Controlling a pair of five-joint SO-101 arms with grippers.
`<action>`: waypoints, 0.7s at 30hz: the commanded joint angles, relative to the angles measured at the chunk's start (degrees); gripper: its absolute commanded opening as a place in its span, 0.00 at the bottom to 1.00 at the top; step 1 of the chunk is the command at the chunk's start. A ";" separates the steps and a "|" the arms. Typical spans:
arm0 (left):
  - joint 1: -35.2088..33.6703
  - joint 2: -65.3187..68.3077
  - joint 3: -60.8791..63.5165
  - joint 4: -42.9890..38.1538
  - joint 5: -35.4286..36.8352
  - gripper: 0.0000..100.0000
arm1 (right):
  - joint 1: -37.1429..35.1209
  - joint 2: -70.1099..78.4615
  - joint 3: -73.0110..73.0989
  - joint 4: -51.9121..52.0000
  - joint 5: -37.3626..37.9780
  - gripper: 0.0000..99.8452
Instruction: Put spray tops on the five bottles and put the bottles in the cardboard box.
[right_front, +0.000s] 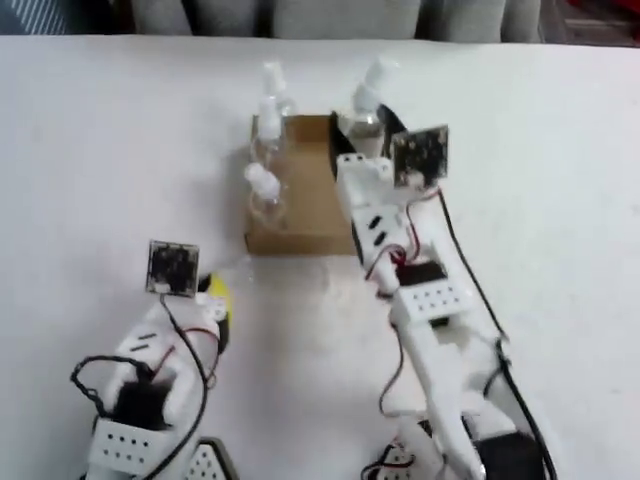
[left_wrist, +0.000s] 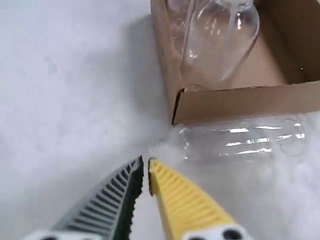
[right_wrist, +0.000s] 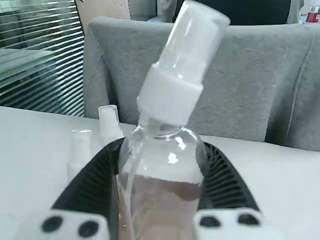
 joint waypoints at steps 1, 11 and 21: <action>-0.48 -0.31 -0.09 -0.88 -0.79 0.02 | 0.84 5.23 -7.03 -1.36 -0.26 0.02; -0.40 -0.31 -0.09 -0.09 -0.79 0.02 | 4.00 24.40 -18.11 -8.04 -0.53 0.02; -0.31 -0.31 -0.09 -0.09 -0.79 0.02 | 4.53 41.71 -29.19 -12.35 -0.26 0.02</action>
